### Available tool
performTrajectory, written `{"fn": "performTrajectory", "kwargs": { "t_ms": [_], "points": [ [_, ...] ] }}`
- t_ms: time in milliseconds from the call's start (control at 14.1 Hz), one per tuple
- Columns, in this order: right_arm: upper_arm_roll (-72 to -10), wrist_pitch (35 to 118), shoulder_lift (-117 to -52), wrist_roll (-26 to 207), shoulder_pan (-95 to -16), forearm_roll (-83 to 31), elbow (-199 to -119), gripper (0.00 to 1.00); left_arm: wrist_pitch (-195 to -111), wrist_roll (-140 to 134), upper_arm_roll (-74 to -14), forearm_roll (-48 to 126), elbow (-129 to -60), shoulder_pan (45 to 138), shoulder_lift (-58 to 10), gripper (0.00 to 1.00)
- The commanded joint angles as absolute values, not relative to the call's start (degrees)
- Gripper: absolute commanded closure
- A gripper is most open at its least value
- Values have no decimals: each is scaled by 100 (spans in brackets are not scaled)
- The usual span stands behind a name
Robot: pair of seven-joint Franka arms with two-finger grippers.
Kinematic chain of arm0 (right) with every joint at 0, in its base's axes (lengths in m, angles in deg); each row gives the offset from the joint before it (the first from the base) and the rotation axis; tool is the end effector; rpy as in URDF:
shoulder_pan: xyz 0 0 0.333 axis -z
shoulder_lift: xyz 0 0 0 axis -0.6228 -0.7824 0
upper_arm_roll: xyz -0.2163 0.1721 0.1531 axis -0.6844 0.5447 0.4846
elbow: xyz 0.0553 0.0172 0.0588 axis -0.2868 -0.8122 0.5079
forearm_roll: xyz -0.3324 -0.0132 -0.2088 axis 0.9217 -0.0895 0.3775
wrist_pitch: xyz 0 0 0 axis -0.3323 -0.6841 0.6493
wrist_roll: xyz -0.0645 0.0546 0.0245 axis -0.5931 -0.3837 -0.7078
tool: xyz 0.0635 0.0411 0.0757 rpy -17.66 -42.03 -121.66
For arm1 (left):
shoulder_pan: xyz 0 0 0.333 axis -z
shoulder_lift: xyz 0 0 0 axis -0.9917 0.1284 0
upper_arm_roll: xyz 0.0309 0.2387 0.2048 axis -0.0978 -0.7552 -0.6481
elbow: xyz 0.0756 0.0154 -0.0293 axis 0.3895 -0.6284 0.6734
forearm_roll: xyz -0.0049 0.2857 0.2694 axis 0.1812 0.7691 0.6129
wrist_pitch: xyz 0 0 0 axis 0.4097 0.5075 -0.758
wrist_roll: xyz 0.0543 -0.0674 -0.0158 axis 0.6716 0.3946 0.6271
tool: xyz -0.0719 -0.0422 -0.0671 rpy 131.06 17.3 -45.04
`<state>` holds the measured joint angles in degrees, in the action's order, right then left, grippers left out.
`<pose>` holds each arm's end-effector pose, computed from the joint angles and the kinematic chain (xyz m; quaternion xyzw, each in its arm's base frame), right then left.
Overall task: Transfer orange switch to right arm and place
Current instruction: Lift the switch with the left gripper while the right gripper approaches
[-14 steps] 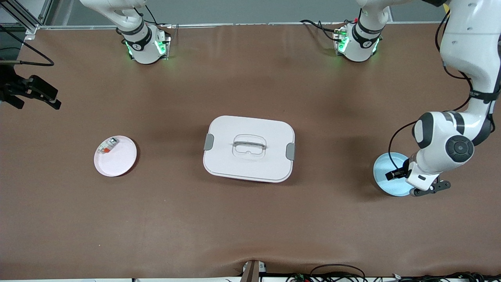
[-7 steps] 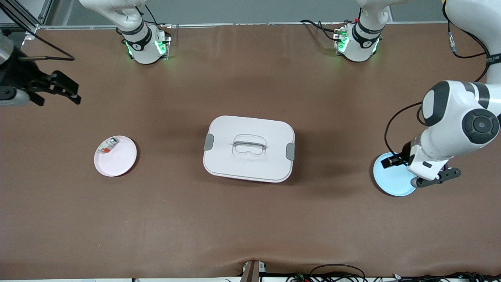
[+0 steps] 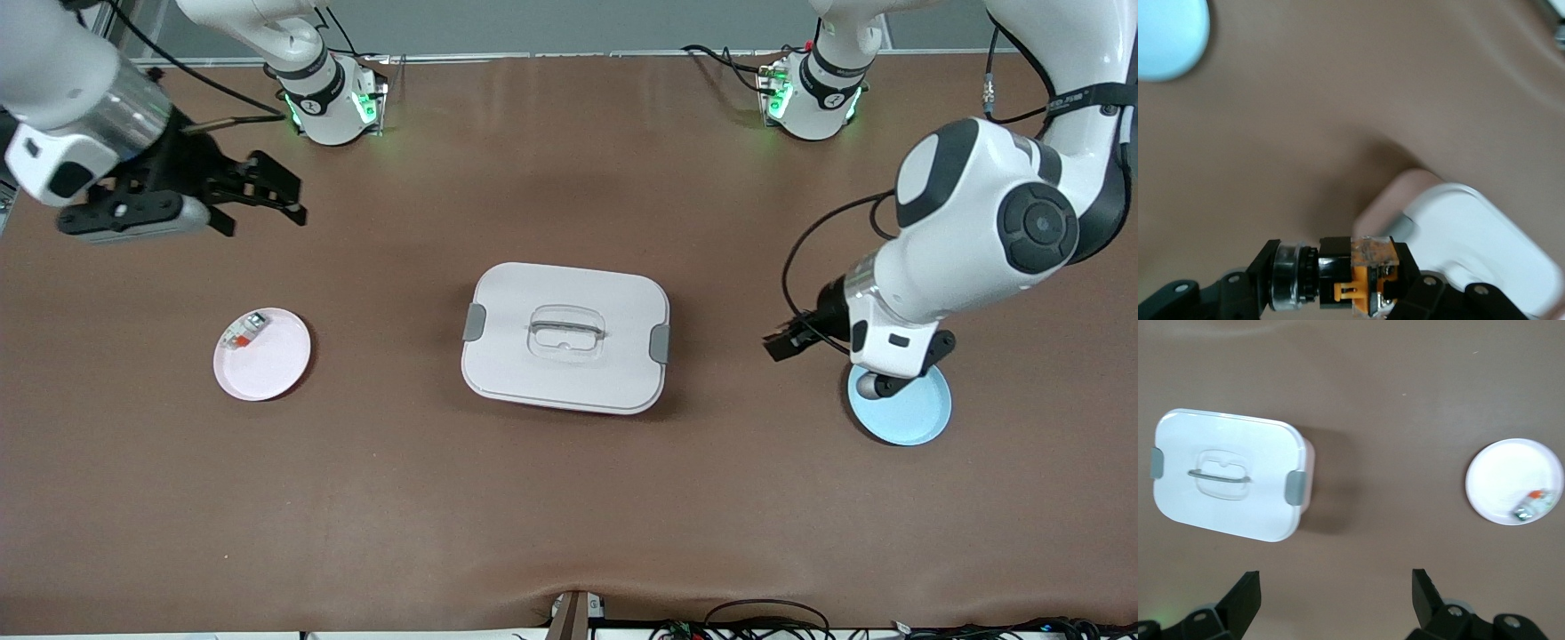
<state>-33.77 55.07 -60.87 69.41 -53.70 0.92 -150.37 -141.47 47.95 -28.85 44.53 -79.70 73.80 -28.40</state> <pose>0.5311 0.1803 0.6324 -0.9954 -0.0049 -0.0066 0.0959 0.6213 -0.2287 0.4976 0.9442 0.3025 -0.0656 0.1127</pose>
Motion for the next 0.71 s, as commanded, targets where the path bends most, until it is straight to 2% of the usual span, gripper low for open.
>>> {"fn": "performTrajectory", "kwargs": {
  "t_ms": [0, 355, 639],
  "points": [
    [-3427, 5937, -5864, 6127, -5846, -8, -15435, 0, -14001, 5883, -2246, 4268, -7684, 7444, -2701, 100],
    [-3427, 7816, -5381, 5791, -6409, -762, -16611, 0, -14106, 7362, -2165, 3690, -7499, 8217, -2657, 100],
    [-3427, 8880, -5293, 5562, -6681, -1316, -17200, 0, -14817, 8233, -2165, 2915, -7473, 8472, -2500, 100]
  ]
}}
